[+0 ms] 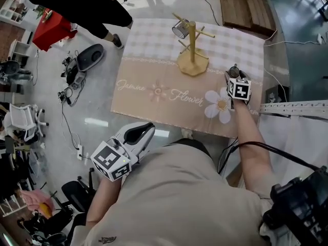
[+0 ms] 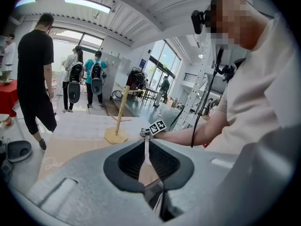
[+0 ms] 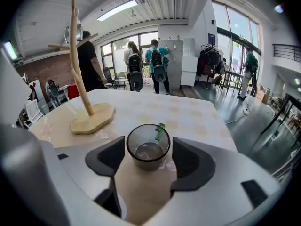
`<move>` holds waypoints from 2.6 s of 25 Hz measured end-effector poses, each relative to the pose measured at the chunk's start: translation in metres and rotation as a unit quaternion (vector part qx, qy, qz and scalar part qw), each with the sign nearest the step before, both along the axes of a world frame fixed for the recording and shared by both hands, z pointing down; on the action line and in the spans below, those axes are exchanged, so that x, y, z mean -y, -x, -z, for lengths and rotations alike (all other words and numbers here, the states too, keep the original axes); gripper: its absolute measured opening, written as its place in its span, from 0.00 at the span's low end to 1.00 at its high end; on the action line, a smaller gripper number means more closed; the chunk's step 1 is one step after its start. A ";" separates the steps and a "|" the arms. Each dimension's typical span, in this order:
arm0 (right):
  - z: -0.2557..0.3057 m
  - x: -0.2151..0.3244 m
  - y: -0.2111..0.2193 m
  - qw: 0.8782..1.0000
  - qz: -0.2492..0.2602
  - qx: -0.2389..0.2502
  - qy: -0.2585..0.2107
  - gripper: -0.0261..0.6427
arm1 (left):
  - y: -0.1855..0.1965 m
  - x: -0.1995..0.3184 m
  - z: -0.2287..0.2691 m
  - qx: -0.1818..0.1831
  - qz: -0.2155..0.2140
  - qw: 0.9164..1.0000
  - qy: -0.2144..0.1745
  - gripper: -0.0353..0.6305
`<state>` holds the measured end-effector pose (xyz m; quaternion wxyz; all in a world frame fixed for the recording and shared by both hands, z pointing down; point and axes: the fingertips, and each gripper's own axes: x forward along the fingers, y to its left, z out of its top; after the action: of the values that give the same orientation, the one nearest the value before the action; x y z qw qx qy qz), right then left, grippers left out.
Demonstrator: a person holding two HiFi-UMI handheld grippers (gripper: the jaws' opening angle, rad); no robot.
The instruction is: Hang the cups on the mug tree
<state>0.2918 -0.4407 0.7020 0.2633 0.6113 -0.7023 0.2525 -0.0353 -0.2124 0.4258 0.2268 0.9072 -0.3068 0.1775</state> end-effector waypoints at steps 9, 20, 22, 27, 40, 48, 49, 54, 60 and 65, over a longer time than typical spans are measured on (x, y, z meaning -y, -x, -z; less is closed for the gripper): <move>0.018 0.007 0.010 0.999 0.039 -0.025 -0.028 0.45 | 0.002 0.016 -0.002 -0.002 0.006 1.000 0.000 0.07; 0.172 0.052 0.093 0.955 0.228 -0.048 -0.185 0.45 | -0.004 0.027 -0.001 -0.019 0.004 1.000 -0.007 0.07; 0.193 0.061 0.105 0.943 0.259 -0.054 -0.201 0.45 | -0.004 0.027 0.000 -0.023 0.007 1.000 -0.008 0.07; 0.221 0.077 0.129 0.919 0.316 -0.085 -0.218 0.45 | 0.001 0.026 0.000 -0.028 0.018 0.999 -0.010 0.07; 0.204 0.071 0.160 0.884 0.404 -0.130 -0.197 0.45 | 0.016 0.023 -0.002 -0.035 0.043 0.998 -0.009 0.07; 0.188 0.060 0.171 0.877 0.416 -0.134 -0.198 0.45 | 0.020 0.018 -0.001 -0.035 0.045 0.998 -0.008 0.07; 0.185 0.058 0.172 0.876 0.418 -0.137 -0.197 0.45 | 0.021 0.017 -0.001 -0.035 0.045 0.998 -0.008 0.07; 0.179 0.054 0.174 0.873 0.417 -0.153 -0.200 0.45 | 0.027 0.011 -0.002 -0.034 0.045 0.998 -0.008 0.07; 0.176 0.052 0.173 0.880 0.402 -0.173 -0.187 0.46 | 0.037 0.001 0.000 -0.037 0.046 0.998 -0.011 0.07; 0.176 0.045 0.169 0.897 0.364 -0.171 -0.181 0.46 | 0.051 -0.015 0.003 -0.040 0.046 0.998 -0.015 0.07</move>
<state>0.1226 -0.4854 0.5265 0.3376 0.3836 -0.8536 -0.1014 -0.0863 -0.1974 0.4227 0.2333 0.9019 -0.3411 0.1256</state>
